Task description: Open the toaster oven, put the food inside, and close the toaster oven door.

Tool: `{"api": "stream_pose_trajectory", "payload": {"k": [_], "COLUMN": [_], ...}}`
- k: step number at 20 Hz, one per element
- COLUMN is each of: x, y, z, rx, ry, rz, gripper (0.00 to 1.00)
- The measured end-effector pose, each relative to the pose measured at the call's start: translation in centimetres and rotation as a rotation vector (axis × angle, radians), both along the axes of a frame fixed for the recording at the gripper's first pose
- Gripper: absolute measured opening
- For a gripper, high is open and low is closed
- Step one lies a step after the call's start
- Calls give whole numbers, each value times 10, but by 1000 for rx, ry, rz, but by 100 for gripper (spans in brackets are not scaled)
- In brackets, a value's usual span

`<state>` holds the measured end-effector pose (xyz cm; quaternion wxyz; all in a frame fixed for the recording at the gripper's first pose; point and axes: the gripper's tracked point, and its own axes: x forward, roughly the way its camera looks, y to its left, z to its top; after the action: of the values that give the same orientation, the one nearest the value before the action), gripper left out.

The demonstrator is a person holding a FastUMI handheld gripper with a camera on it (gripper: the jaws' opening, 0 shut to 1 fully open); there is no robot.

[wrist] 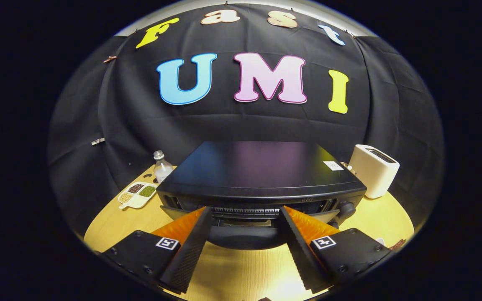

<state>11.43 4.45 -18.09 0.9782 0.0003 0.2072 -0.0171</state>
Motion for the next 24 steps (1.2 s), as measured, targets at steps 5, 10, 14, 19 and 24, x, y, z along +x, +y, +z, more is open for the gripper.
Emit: {"api": "stream_pose_trajectory", "payload": {"k": [5,10,14,19,24], "x": [-30,-64,-86,-109,-119], "y": [2,5,7,6,5], "z": [-10,-30,-48,-78,-110], "rx": [6,0,-14,52,70], "ry": [4,54,78,176,268], "rz": [12,48,104,108,115], "gripper": [99,99,99,98,98]}}
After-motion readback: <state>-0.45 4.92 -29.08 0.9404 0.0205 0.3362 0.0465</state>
